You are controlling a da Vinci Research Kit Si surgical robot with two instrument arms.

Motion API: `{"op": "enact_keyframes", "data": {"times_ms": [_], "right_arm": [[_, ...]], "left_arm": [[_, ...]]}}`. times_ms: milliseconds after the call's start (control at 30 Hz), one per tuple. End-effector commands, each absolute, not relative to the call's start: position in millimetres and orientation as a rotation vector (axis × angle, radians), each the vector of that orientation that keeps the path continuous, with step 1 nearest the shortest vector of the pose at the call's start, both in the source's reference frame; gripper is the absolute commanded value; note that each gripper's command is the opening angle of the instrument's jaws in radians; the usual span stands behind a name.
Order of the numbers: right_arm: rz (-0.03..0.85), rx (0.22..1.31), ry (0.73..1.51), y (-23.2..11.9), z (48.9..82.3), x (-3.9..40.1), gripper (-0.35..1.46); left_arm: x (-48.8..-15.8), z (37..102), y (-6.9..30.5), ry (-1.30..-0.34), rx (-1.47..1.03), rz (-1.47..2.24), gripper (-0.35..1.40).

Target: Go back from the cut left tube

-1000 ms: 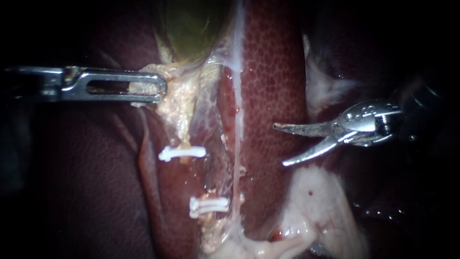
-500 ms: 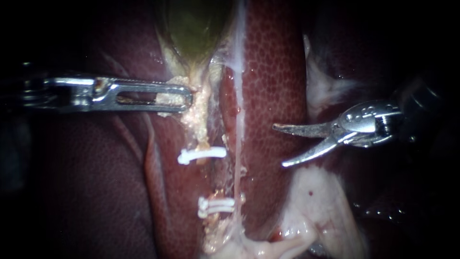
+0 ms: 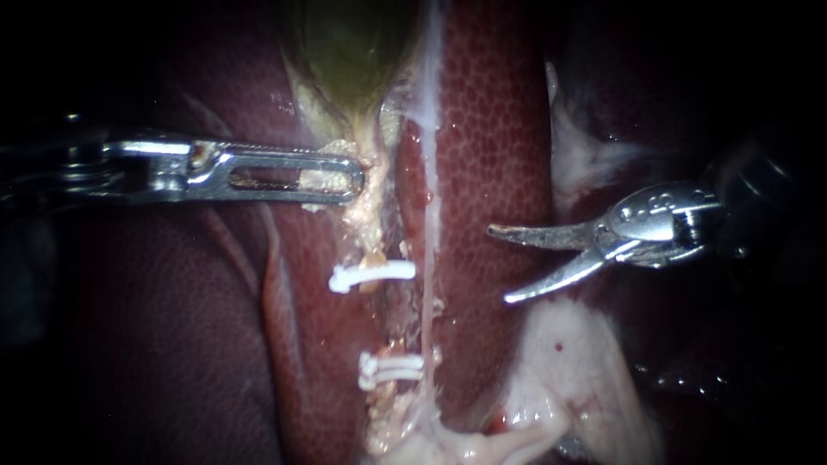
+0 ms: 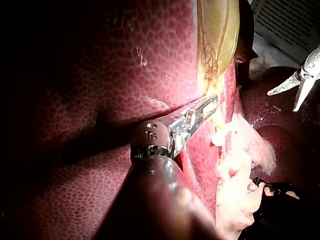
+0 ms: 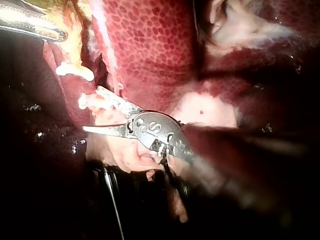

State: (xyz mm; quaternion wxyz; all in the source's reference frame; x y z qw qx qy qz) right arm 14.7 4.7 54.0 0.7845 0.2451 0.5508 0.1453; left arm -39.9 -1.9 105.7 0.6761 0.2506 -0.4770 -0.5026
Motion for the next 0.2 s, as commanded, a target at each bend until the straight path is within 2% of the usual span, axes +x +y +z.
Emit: {"op": "enact_keyframes", "data": {"times_ms": [33, 200], "right_arm": [[0.313, 0.530, 1.189, 4.7, 54.0, 14.7, 1.43], [0.316, 0.528, 1.194, 4.7, 54.0, 14.8, 1.43]], "left_arm": [[-39.9, 105.7, -2.0, -1.073, 0.564, -1.130, -0.35], [-39.9, 105.7, -2.0, -1.073, 0.564, -1.130, -0.35]]}}
